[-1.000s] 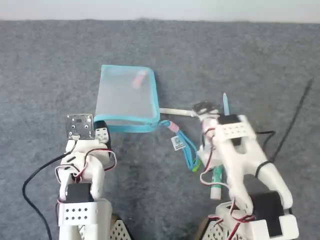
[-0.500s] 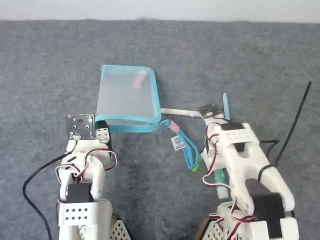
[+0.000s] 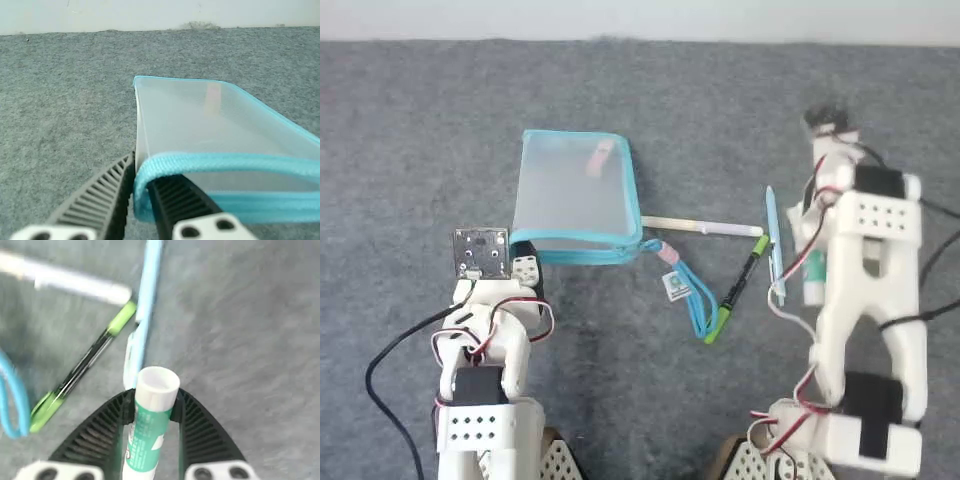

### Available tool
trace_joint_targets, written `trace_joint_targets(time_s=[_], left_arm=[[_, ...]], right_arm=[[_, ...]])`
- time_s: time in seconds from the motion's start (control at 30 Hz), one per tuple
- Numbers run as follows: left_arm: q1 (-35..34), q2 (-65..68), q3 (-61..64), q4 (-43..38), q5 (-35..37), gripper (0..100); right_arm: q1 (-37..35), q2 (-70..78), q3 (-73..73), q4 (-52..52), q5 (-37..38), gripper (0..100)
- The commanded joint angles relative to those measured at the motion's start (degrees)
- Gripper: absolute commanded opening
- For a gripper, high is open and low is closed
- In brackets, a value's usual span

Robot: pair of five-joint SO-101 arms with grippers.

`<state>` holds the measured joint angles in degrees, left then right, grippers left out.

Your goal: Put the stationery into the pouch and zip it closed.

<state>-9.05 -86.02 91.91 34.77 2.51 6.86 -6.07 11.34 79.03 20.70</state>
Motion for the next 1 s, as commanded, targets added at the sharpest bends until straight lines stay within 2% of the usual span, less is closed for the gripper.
trace_joint_targets(time_s=[0.0, 0.27, 0.5, 0.77, 0.97], left_arm=[[0.7, -0.09, -2.77, -1.58, 0.97, 1], [0.7, -0.09, -1.89, -1.67, 0.88, 1], [0.7, -0.09, -1.89, -1.67, 0.88, 1], [0.7, -0.09, -1.89, -1.67, 0.88, 1], [0.7, -0.09, -1.98, -1.85, 0.88, 1]], right_arm=[[0.75, 7.52, -7.56, -0.4, 2.64, 2.7], [0.92, 26.77, -16.97, -8.22, 2.29, 3.2], [0.92, 28.53, -17.76, -9.19, 2.29, 19.0], [4.09, 16.31, -13.71, -3.82, 0.97, 19.1], [3.12, 3.38, 7.03, -10.51, 1.14, 19.1]])
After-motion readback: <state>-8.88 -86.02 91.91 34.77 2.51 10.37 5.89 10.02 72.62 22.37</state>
